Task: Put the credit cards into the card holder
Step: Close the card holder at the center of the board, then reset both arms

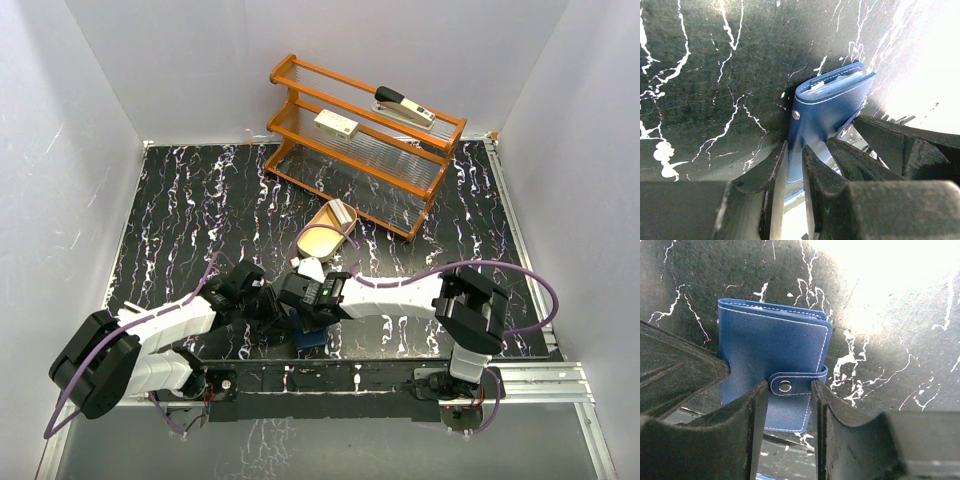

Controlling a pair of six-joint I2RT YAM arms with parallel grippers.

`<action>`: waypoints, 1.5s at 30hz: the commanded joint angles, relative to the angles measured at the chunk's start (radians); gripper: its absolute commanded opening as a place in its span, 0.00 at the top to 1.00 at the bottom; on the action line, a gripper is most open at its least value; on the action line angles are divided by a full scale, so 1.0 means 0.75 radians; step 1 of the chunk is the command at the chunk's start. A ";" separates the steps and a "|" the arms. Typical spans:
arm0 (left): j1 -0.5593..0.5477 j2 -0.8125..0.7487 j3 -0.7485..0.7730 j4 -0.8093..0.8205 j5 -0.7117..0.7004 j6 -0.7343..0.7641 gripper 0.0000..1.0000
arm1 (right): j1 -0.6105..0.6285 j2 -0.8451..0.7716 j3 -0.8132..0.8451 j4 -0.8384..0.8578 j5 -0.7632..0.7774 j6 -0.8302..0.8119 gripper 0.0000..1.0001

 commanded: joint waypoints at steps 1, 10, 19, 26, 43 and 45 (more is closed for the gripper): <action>0.007 -0.011 -0.010 -0.039 0.010 0.004 0.83 | 0.009 -0.048 0.050 -0.060 0.123 0.021 0.66; 0.009 -0.042 0.058 -0.132 0.006 0.018 0.80 | 0.009 -0.130 0.058 -0.065 0.150 0.038 0.68; 0.009 -0.113 0.216 -0.272 -0.014 0.103 0.53 | 0.007 -0.333 -0.059 0.042 0.118 0.046 0.47; 0.009 -0.226 0.576 -0.651 -0.203 0.258 0.01 | 0.007 -0.590 -0.070 0.023 0.187 0.076 0.18; 0.009 -0.495 1.198 -0.967 -0.584 0.557 0.01 | 0.007 -1.054 0.121 -0.172 0.401 0.099 0.02; 0.009 -0.521 1.187 -0.988 -0.578 0.529 0.01 | 0.006 -1.109 0.066 -0.143 0.393 0.126 0.02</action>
